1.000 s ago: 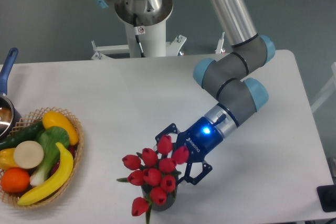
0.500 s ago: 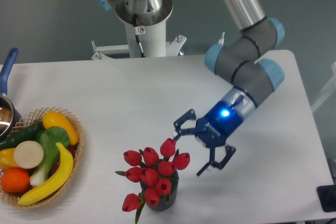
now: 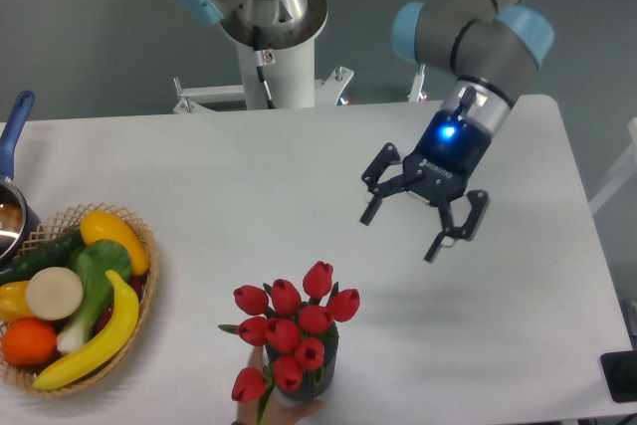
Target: Insert the flowers into the vase
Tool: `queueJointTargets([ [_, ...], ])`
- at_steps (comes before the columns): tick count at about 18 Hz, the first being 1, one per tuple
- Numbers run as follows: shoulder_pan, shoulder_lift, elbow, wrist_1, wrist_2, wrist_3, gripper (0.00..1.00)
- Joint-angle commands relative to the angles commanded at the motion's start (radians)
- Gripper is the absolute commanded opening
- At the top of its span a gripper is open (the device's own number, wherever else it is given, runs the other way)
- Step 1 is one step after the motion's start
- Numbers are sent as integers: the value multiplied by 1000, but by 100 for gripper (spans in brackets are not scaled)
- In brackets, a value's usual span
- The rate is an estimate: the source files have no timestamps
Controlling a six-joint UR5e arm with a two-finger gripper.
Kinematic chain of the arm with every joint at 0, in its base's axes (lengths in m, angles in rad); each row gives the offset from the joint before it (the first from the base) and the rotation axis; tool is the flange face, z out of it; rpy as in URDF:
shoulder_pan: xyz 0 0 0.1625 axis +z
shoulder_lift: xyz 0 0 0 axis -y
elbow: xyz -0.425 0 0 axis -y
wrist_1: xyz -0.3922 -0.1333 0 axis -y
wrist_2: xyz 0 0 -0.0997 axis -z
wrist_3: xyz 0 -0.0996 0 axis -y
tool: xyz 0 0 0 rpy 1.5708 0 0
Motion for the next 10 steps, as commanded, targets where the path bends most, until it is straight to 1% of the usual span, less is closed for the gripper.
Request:
queueJointTargets([
  [1,0,2,-9,0,96,0,100],
  [4,-8,0,-25,0,509,-9,100],
  [5,-9,-5,-26,-6,628,-9,100],
  [6,-9,-6,-35,-8,700,-9,100],
  [7,-6,-8,-61,-8,718,-8,100],
  [8,-3,-12,-72,-8,719,-5,100],
  [10,-3,-14,-75,-8,726,2,100],
])
